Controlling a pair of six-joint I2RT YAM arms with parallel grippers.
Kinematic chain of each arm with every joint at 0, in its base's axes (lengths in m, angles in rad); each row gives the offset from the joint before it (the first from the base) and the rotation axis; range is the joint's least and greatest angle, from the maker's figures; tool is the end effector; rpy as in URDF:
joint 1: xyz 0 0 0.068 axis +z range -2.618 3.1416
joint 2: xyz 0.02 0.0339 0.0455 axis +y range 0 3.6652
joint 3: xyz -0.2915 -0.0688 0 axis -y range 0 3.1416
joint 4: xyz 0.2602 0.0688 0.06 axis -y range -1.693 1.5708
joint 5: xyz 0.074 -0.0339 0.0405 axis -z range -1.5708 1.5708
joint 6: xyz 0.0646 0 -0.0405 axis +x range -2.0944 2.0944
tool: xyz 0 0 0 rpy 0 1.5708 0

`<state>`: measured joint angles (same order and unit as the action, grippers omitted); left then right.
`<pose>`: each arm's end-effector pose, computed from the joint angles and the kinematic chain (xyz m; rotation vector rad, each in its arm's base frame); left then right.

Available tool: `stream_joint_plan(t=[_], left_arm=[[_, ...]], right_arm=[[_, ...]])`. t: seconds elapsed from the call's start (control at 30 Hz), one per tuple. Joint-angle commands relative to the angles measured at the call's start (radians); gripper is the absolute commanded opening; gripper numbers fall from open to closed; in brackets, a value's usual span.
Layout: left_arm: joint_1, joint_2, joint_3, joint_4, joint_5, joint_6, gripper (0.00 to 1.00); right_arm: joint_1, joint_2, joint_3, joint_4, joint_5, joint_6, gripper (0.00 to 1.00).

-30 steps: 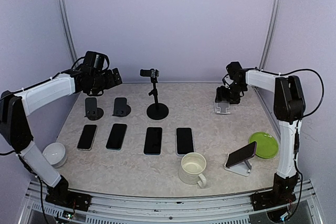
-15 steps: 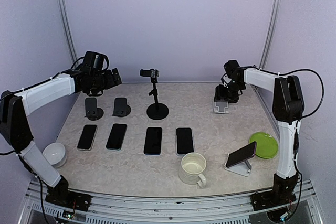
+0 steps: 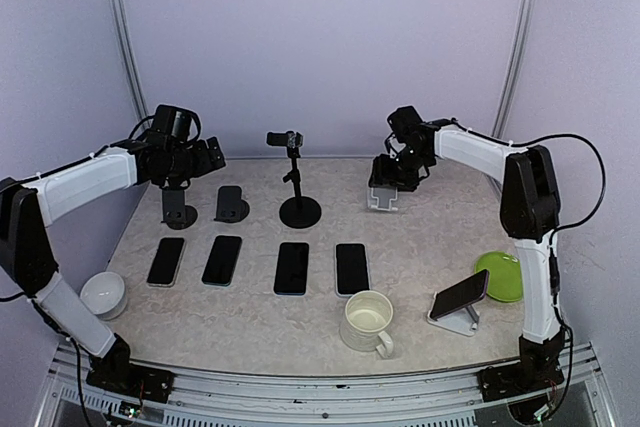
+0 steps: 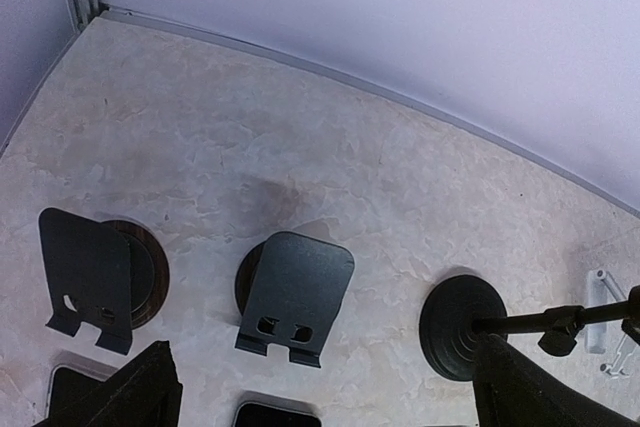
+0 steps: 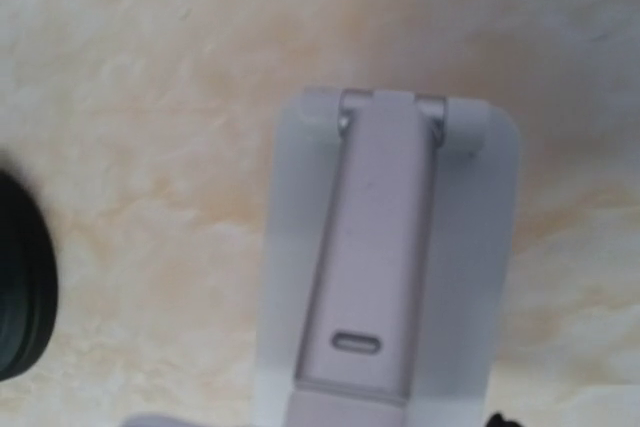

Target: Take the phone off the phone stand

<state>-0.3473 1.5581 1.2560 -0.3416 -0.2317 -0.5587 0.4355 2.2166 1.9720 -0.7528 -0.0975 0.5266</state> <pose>0.3737 -0.1195 0.3027 -0.3597 2.1764 -0.2514 0.4846 0.2324 0.2253 0.0822 2.6365 0.4739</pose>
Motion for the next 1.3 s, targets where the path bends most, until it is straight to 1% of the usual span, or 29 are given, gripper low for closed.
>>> stream_joint_plan(t=[0.0,0.33,0.67,0.87,1.13,1.27], left_arm=[[0.015,-0.036,-0.024,0.028,0.014,0.008,0.99],[0.027,-0.029,-0.029,0.033,0.019,0.012,0.99],[0.036,-0.021,-0.023,0.033,0.020,0.012,0.99],[0.036,-0.019,-0.014,0.023,0.021,0.025,0.99],[0.036,-0.034,-0.011,0.031,0.032,0.053,0.99],[0.036,-0.047,-0.006,0.049,0.042,0.080,0.99]], right_arm=[[0.050,0.051,0.059,-0.005,-0.002,0.054,0.54],[0.126,0.114,0.111,-0.013,0.013,0.123,0.56],[0.138,0.181,0.180,-0.033,-0.007,0.158,0.59],[0.149,0.197,0.212,-0.041,-0.029,0.155,0.73],[0.149,0.159,0.198,-0.028,-0.046,0.143,0.81],[0.150,0.110,0.176,-0.001,-0.055,0.136,0.88]])
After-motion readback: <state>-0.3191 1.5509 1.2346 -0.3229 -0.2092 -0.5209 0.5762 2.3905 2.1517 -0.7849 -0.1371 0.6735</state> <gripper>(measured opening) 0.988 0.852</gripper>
